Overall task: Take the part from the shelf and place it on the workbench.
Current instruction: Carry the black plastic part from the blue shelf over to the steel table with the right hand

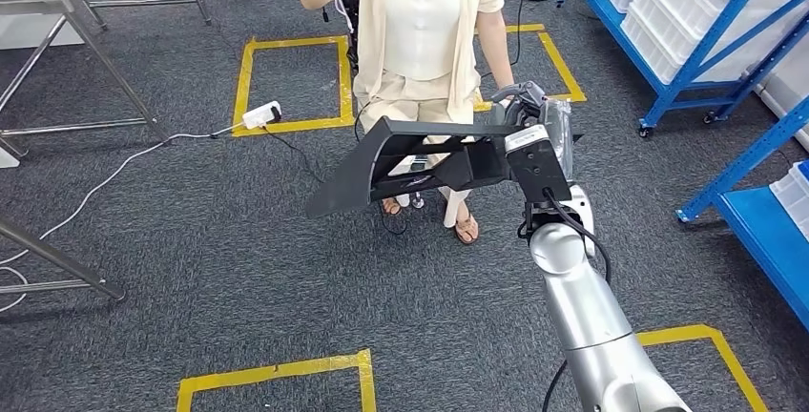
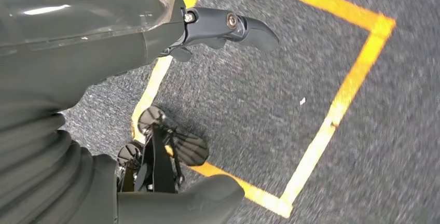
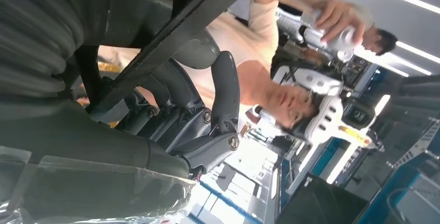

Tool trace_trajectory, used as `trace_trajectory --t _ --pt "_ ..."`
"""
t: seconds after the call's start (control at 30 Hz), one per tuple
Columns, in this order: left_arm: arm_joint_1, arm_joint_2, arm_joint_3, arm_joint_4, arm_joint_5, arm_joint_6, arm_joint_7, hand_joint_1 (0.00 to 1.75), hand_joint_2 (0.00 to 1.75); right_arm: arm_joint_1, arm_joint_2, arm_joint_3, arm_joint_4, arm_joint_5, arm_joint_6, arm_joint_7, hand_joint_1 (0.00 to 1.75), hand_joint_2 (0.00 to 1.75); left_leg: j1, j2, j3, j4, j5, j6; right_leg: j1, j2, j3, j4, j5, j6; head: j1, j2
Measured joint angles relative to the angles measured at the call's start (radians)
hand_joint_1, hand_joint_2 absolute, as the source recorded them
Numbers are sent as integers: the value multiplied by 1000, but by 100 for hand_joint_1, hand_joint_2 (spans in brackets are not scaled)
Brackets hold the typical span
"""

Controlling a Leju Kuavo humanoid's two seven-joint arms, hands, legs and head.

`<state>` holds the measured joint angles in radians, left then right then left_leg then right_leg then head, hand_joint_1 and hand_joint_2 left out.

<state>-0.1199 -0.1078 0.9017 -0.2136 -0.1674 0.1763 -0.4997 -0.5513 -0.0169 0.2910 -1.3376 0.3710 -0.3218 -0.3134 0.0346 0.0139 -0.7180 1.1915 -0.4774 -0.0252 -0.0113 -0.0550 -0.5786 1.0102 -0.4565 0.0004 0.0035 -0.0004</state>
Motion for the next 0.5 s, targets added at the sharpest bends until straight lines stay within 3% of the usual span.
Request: trace_trajectory --t 0.07,0.1,0.17,0.23,0.27,0.33,0.4,0.43,0.5 --pt "-2 1 2 0 0 0 0 0 175 -2 2 0 2 -1 0 -4 175 175 1 26 61 -110 36 0 5 -12 -2 8 -8 12 1 0" --pt "-2 1 2 0 0 1 0 0 175 -3 2 1 2 -1 0 -6 175 175 -2 30 74 -134 40 5 9 -18 -2 11 -11 19 2 0" --pt "-2 1 4 0 0 1 0 0 175 -5 5 3 2 -2 -1 -8 175 175 -10 14 74 -140 41 20 13 -30 1 12 -14 31 6 0" --pt "-2 2 4 0 0 2 0 0 175 -7 7 6 3 -2 -1 -9 175 175 -12 -1 76 -148 48 35 10 -21 -6 28 -26 42 7 0" --pt "-2 2 4 0 0 2 0 0 175 -9 7 7 3 -3 -1 -9 175 175 -11 -8 78 -152 51 43 7 -5 -21 58 -43 43 8 0" --pt "-2 4 5 0 1 2 -1 0 175 -11 7 9 8 -4 -1 -9 175 175 -10 -23 78 -155 54 53 0 32 -76 174 -94 39 10 0" --pt "-1 6 5 0 1 4 -1 0 175 -12 6 11 18 -9 -1 -12 175 175 -11 -42 77 -154 55 55 -2 46 -131 287 -129 42 11 0" --pt "0 6 5 0 0 5 0 0 175 -12 6 11 23 -11 -1 -13 175 175 -11 -54 77 -154 55 55 -3 49 -136 297 -125 48 11 0" --pt "2 6 5 0 -1 7 1 0 175 -16 6 12 32 -14 0 -15 175 175 -10 -76 77 -154 56 53 -7 58 -91 204 -80 64 12 0"
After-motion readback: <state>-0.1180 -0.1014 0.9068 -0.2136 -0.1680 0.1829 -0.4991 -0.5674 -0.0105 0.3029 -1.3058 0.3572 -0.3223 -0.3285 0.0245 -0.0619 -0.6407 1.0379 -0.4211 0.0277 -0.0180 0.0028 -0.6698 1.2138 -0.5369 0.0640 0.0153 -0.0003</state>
